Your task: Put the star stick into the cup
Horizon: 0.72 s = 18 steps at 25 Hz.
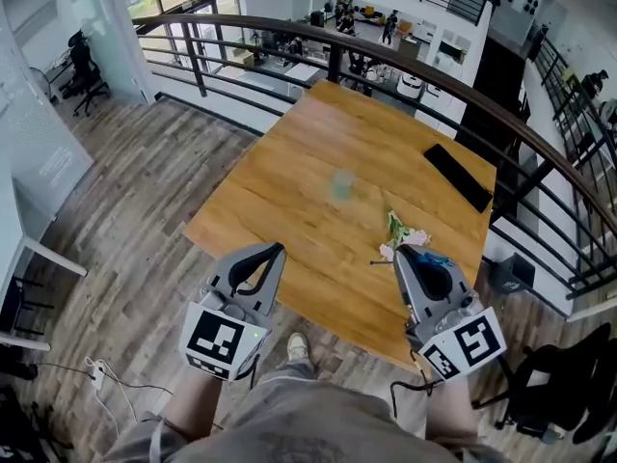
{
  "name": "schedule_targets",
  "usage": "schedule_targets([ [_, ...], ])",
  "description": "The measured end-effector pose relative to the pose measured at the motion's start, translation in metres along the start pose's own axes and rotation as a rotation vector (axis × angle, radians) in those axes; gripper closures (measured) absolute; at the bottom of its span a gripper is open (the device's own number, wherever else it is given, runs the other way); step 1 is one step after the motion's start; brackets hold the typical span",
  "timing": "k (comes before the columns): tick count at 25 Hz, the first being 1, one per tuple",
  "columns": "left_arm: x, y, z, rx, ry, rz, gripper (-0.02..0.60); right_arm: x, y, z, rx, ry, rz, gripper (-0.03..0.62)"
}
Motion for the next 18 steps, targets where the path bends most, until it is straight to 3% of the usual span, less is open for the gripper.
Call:
schedule_targets([
  [8,-0.004,0.045,0.025,-0.055,-0.006,0.038,0.565,-0.003,0.034,-0.032,-0.04,0.027,0.026,0.557],
  [18,-0.005,0.077,0.023,-0.028,-0.018,0.071,0.565,-0.019,0.05,-0.074,-0.005,0.062,0.028,0.557],
])
Point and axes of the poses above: the fingertips, and each gripper's own axes: y forward along the fingers, z to its left, x out of its top, the point moved 10 cm from there along -y, backward along the fingers, and after that the axes turned 11 degrees about x, right-handed, at the moved point
